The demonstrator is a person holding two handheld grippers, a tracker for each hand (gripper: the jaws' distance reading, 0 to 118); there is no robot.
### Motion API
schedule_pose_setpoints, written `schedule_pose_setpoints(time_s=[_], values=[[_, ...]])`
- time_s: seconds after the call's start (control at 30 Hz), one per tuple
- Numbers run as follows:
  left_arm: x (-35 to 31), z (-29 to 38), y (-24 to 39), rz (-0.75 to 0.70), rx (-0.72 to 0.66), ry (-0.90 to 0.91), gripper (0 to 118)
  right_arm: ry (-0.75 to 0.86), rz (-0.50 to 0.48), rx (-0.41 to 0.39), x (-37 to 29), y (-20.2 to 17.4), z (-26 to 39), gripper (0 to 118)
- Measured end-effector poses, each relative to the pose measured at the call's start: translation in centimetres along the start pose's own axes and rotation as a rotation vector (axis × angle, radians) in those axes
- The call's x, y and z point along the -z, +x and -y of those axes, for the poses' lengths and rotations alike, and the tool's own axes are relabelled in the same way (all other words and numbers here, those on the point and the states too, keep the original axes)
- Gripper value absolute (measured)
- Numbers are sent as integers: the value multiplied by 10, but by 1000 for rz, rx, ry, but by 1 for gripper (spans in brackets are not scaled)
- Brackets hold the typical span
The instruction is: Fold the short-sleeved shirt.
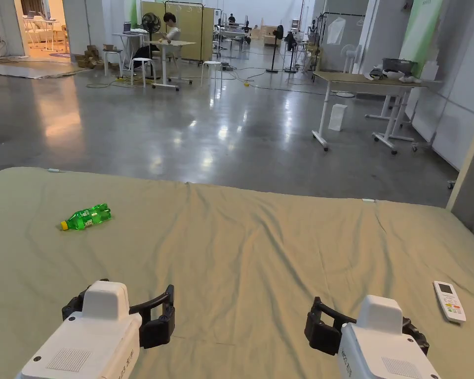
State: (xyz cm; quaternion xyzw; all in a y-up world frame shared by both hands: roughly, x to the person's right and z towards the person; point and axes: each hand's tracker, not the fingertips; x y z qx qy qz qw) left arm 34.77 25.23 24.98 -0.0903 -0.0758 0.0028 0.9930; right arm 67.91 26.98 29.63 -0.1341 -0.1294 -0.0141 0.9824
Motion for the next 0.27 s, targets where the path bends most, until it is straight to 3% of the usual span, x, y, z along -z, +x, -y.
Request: schedule_pose_setpoints(time_s=[0.27], values=[[-1, -2, 3, -7, 40, 2, 98, 64, -9, 56, 2, 4, 4, 115]])
